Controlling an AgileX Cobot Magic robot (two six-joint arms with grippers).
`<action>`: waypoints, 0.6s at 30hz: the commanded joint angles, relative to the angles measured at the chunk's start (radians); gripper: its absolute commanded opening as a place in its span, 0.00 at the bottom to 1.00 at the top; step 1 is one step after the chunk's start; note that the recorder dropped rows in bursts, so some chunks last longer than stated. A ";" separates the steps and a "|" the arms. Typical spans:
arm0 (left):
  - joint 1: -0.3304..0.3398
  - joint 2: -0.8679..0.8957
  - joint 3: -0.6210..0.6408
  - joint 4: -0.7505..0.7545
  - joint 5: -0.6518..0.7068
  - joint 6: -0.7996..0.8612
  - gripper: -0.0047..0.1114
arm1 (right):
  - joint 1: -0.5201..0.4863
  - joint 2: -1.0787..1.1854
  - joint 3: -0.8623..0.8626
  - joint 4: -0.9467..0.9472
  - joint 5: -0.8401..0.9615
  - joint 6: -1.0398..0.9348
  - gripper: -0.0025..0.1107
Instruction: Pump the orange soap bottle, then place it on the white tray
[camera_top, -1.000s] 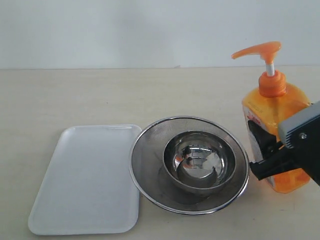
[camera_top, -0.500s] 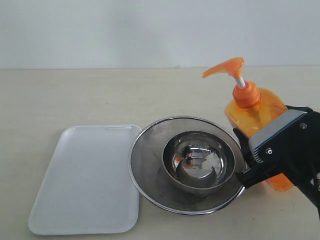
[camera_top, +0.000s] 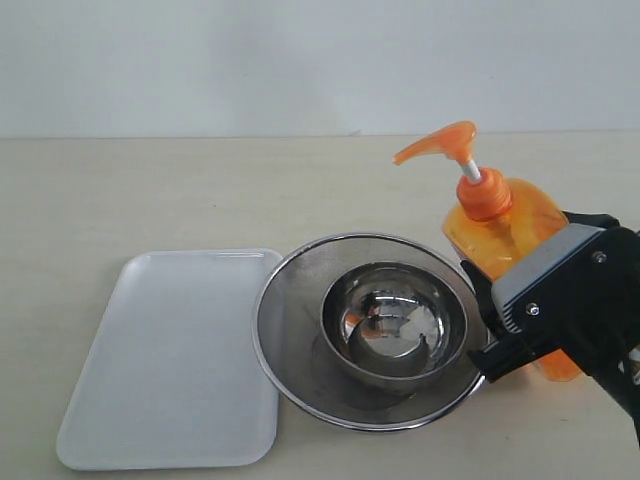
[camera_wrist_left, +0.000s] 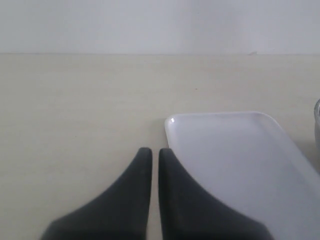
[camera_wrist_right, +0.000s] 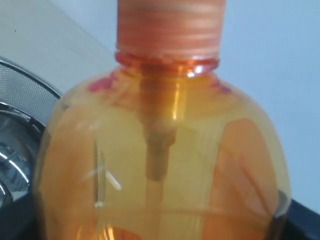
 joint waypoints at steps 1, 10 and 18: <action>0.004 -0.003 0.003 0.005 -0.003 -0.009 0.08 | 0.002 -0.003 -0.009 -0.033 -0.047 0.011 0.02; 0.004 -0.003 0.003 0.005 -0.003 -0.009 0.08 | 0.002 -0.003 -0.009 -0.033 -0.056 0.019 0.02; 0.004 -0.003 0.003 0.058 -0.002 0.033 0.08 | 0.002 -0.003 -0.009 -0.036 -0.056 0.035 0.02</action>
